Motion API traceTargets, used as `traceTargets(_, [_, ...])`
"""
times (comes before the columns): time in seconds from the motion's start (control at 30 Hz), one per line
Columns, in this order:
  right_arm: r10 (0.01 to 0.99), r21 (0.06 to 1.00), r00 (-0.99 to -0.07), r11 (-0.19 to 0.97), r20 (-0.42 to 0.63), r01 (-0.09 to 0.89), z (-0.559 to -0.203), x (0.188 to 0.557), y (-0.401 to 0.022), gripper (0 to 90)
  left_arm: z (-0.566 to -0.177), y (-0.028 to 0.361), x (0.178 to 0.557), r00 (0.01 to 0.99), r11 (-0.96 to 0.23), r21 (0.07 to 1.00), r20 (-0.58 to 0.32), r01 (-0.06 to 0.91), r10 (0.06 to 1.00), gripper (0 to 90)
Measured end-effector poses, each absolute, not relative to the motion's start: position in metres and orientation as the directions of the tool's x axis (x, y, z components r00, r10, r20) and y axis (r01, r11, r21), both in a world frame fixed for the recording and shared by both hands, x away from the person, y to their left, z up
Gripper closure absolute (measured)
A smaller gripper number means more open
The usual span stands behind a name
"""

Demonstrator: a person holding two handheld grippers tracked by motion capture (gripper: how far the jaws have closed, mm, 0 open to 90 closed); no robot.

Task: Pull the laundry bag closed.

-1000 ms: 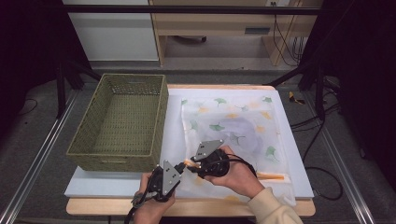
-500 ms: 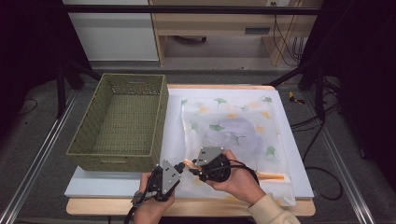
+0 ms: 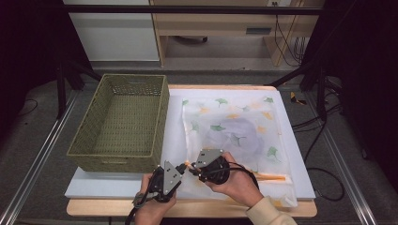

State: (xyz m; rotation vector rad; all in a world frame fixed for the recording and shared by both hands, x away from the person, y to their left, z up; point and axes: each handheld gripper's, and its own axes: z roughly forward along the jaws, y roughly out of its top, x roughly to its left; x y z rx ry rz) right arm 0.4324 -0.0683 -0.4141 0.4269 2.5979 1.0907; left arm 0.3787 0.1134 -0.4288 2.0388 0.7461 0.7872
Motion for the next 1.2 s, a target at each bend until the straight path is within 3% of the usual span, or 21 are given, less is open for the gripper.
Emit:
traceTargets(0.13, [0.38, 0.721, -0.913, 0.673, -0.146, 0.165, -0.4127, 0.4321, -0.0681, 82.4, -0.4288, 0.1131, 0.3785, 0.63, -0.5, 0.836, 0.267, 0.225, 0.729, 88.2])
traceTargets(0.87, [0.422, 0.697, -0.902, 0.674, -0.093, 0.244, -0.4049, 0.4327, -0.067, 84.4, -0.4284, 0.1109, 0.3774, 0.627, -0.506, 0.836, 0.281, 0.212, 0.727, 88.2])
traceTargets(1.13, [0.444, 0.671, -0.892, 0.688, -0.086, 0.278, -0.4061, 0.4335, -0.0667, 84.7, -0.4283, 0.1102, 0.3764, 0.634, -0.494, 0.84, 0.26, 0.223, 0.728, 88.4])
traceTargets(1.2, [0.447, 0.665, -0.891, 0.691, -0.084, 0.284, -0.4073, 0.4347, -0.0677, 84.7, -0.429, 0.1098, 0.3758, 0.645, -0.472, 0.847, 0.221, 0.246, 0.731, 88.5])
